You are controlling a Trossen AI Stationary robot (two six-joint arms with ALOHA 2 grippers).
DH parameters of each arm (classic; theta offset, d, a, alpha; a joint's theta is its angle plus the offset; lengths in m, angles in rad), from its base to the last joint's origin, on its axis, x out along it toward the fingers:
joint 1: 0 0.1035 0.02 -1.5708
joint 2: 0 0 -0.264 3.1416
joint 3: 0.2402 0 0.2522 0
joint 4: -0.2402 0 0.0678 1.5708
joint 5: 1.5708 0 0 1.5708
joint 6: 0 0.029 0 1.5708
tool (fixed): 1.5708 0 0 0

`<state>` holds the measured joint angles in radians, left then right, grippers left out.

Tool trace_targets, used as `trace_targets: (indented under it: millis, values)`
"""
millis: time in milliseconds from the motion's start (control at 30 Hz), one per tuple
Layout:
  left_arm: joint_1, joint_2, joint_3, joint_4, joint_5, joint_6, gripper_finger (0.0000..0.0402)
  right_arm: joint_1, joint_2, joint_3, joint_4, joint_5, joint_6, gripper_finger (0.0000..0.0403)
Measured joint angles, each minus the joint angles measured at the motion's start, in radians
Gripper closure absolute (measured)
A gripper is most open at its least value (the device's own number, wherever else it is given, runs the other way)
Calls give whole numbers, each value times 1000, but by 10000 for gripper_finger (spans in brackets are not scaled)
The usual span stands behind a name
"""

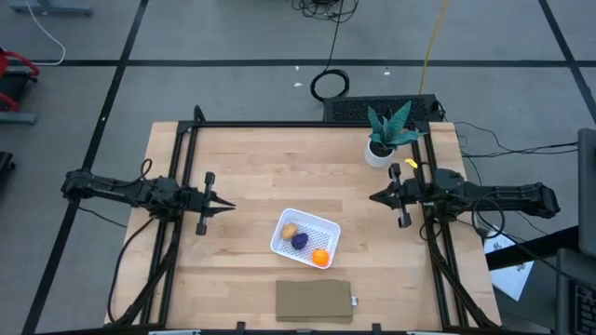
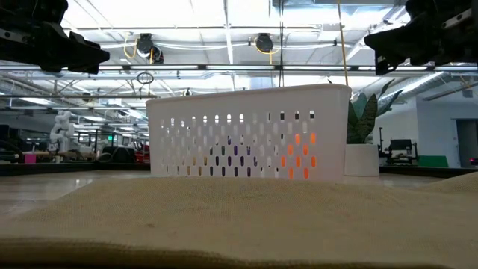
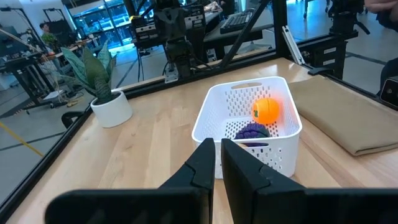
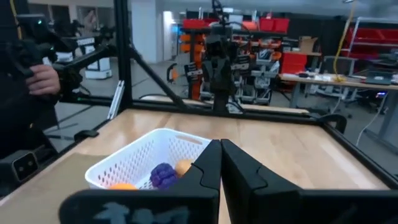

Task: Pick and placing Produce into tupperware
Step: Adjust the basket

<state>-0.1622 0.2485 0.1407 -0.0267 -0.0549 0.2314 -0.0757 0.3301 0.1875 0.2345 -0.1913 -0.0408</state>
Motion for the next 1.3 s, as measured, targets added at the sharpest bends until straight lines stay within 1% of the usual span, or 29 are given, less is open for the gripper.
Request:
trace_targets:
  millis: [367,500,833,933,1300]
  values:
    - [0,0,0,1,0,0,371,0,-16,-41,3,5,-28,403]
    - [0,0,0,1,0,0,371,0,-16,-62,43,5,-28,403]
    - [0,0,0,1,0,3,371,0,-16,-105,57,6,-33,403]
    - [0,0,0,-1,0,1,371,0,-16,-119,92,6,-32,403]
    - [0,0,0,0,0,-3,371,0,-16,-122,106,7,-25,403]
